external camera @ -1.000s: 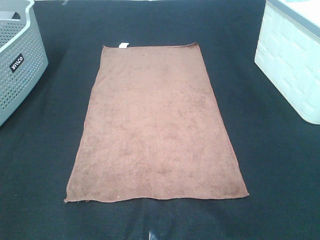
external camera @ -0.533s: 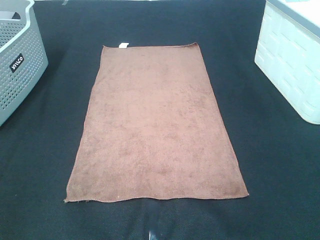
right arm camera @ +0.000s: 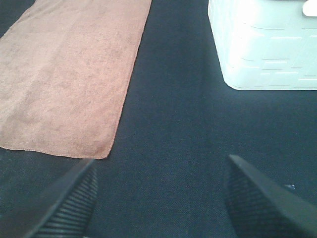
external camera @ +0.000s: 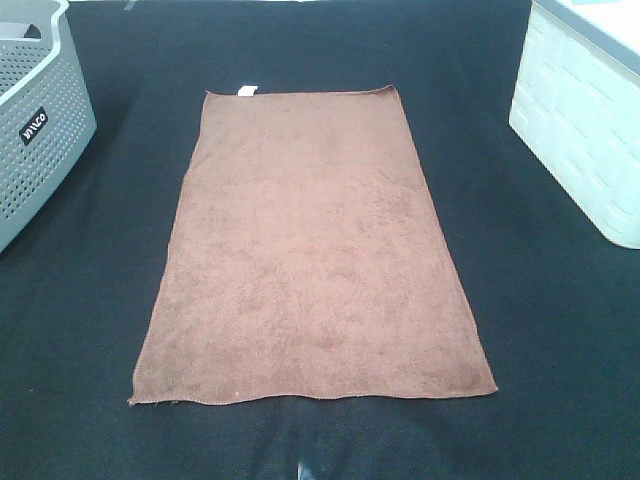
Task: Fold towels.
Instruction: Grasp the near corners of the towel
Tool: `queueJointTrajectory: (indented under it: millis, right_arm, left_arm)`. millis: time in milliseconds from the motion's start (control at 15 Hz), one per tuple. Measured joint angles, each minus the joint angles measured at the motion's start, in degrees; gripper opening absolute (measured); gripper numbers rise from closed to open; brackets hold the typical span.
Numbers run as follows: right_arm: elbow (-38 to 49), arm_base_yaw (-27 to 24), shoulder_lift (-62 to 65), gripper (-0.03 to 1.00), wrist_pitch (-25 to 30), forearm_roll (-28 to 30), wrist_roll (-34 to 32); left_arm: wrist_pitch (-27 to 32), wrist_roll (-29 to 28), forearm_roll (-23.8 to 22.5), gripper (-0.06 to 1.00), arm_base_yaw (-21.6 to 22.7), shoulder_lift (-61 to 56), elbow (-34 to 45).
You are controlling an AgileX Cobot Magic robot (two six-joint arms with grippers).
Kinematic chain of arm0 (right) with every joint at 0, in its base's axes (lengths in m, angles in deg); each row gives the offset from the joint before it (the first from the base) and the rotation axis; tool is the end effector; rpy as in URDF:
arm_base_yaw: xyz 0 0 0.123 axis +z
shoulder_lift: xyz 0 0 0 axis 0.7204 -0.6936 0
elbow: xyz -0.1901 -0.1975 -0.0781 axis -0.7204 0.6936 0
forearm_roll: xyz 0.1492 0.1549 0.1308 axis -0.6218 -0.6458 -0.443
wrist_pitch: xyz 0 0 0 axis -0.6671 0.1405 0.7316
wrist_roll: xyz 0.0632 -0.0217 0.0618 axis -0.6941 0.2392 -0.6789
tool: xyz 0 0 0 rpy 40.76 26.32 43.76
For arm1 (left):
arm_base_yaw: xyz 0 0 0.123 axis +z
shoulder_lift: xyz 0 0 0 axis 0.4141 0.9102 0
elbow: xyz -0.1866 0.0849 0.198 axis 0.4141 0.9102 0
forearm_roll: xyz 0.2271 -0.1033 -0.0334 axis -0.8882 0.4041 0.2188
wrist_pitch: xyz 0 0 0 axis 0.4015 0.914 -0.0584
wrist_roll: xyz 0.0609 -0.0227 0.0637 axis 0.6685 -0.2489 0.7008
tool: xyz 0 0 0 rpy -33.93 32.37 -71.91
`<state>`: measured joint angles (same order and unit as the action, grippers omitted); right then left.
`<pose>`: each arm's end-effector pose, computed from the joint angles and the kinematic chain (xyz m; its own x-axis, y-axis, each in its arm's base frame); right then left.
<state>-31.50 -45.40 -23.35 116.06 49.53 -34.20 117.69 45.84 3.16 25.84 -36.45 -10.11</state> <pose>-0.0074 0.0070 0.2789 -0.4415 -0.0977 -0.8919 -0.1238 0.9912 -0.0473 -0.0054 -0.0092 0.2784 -0.4348 0.0920 -0.8958 0.1109 0.9927 0.0481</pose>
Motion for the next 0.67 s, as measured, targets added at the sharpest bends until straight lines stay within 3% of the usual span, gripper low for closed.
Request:
queueJointTrajectory:
  millis: [667]
  right_arm:
    - [0.00, 0.00, 0.00, 0.67, 0.00, 0.00, 0.00]
  left_arm:
    - [0.00, 0.00, 0.00, 0.76, 0.00, 0.00, 0.00]
